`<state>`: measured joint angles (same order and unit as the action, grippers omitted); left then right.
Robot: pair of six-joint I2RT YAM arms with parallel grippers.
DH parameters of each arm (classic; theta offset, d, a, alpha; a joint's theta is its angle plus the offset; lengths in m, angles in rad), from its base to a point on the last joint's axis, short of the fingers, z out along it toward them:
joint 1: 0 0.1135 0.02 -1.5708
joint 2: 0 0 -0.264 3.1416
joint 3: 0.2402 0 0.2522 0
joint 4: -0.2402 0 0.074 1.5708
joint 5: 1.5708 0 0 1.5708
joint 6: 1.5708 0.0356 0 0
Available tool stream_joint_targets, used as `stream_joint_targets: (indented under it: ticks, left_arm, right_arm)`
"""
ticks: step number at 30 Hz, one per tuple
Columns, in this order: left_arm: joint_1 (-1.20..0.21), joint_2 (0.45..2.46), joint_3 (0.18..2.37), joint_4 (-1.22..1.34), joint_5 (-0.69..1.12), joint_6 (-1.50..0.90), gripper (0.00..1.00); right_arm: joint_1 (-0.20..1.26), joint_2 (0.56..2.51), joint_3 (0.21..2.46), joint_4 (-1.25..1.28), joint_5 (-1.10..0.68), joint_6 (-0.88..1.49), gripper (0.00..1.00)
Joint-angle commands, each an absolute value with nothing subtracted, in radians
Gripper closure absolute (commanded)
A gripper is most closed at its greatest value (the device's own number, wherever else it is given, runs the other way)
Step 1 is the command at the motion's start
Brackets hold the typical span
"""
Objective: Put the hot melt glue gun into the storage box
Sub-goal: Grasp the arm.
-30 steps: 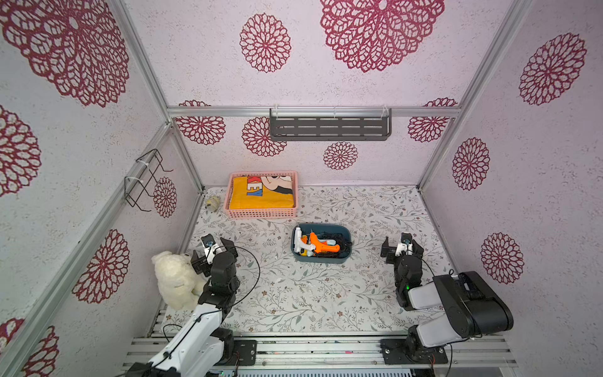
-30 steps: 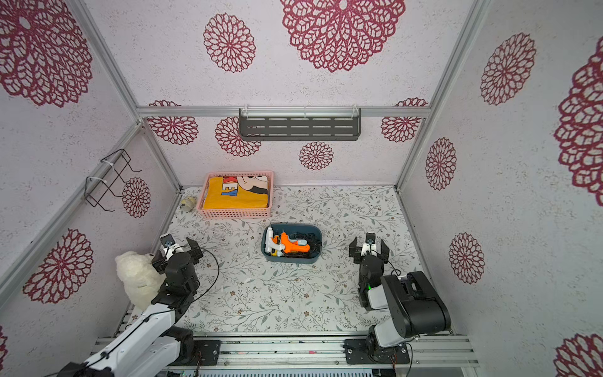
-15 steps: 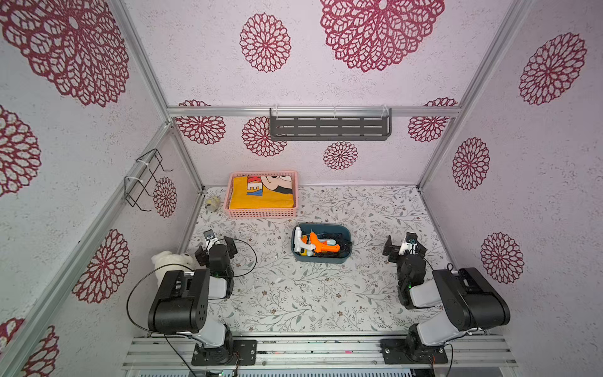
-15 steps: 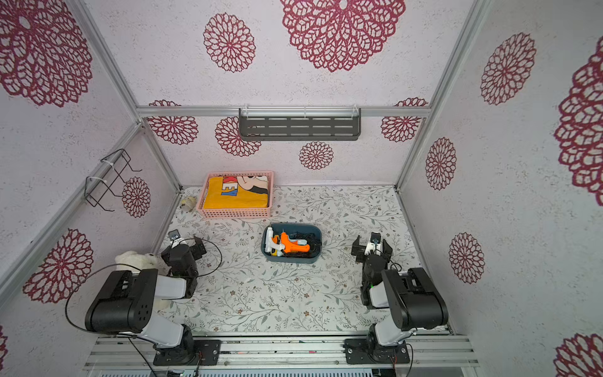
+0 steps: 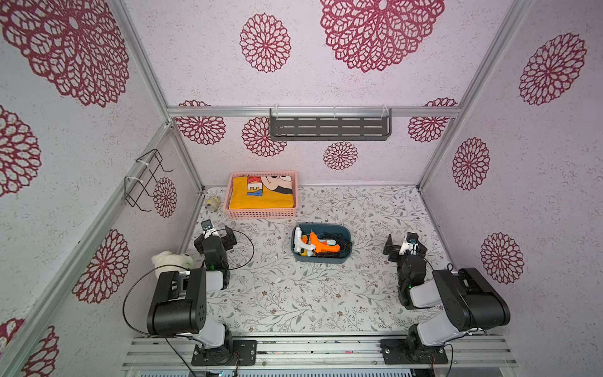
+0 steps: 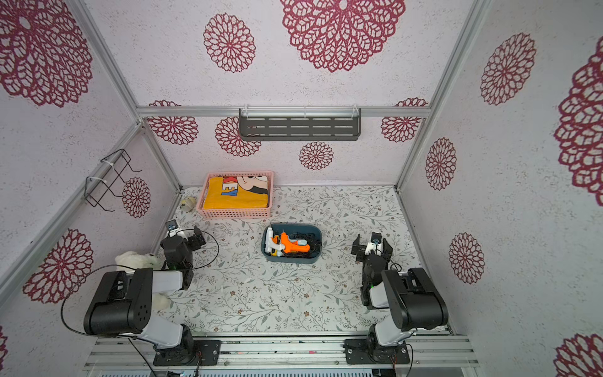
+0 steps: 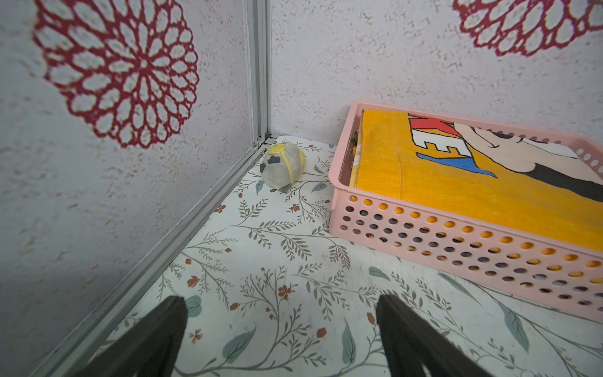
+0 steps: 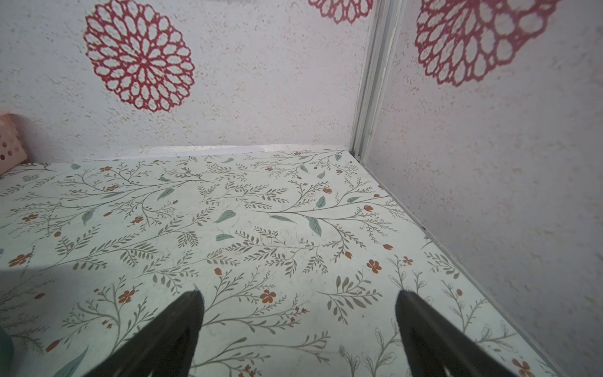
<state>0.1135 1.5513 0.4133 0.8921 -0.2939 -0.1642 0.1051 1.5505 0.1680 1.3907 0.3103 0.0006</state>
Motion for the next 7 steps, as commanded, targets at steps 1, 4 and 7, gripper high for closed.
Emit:
stream_joint_targets:
  ticks: [1,4,7]
  left_arm:
    - [0.110,1.557,0.424,0.877,-0.277,-0.152,0.02]
    - [0.109,1.557,0.423,0.876,-0.276,-0.152,0.02]
    - [0.110,1.555,0.423,0.876,-0.277,-0.152,0.02]
  right_arm:
    - [0.098,1.545,0.191,1.395,0.310,0.022,0.01]
    - [0.094,1.545,0.188,1.399,0.303,0.021,0.01]
    - [0.096,1.543,0.185,1.404,0.305,0.016,0.01]
